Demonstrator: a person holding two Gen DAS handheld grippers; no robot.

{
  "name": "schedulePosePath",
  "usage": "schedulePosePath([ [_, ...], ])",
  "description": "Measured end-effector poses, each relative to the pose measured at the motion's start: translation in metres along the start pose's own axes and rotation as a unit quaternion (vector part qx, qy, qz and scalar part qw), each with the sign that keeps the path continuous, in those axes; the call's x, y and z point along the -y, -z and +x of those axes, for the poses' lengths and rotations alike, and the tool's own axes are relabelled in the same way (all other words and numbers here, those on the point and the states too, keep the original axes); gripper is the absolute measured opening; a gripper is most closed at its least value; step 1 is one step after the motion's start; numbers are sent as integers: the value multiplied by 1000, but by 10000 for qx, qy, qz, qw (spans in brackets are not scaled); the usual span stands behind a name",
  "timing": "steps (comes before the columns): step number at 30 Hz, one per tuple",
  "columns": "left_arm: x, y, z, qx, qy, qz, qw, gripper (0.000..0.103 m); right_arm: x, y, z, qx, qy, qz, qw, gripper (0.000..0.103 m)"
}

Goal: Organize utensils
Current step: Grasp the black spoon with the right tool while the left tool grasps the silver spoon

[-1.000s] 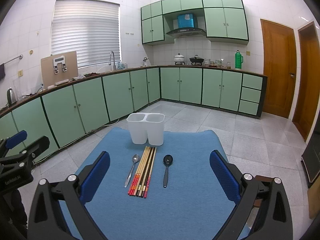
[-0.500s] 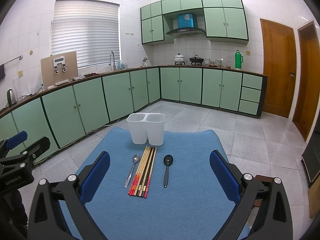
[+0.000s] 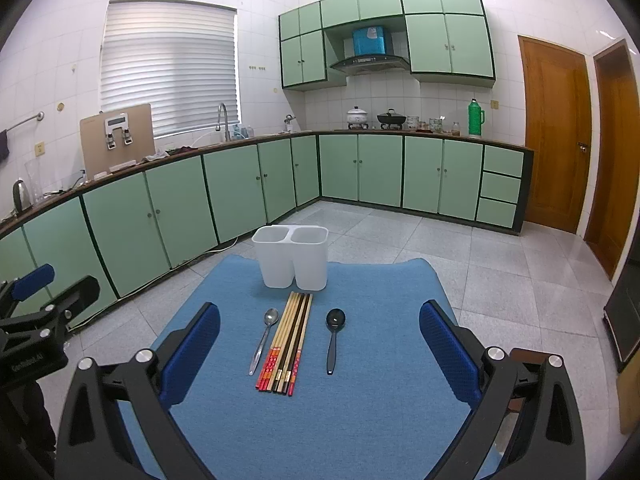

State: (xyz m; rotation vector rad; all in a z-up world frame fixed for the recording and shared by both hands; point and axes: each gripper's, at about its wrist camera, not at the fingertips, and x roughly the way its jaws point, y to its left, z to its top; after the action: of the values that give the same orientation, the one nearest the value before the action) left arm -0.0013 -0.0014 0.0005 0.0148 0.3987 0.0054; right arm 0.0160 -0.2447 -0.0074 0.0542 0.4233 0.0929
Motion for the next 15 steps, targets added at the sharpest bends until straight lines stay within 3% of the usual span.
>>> schedulePosePath([
  [15,-2,8,9,-90,-3,10,10000,98,4,3,7,-87,29,46,9999,97],
])
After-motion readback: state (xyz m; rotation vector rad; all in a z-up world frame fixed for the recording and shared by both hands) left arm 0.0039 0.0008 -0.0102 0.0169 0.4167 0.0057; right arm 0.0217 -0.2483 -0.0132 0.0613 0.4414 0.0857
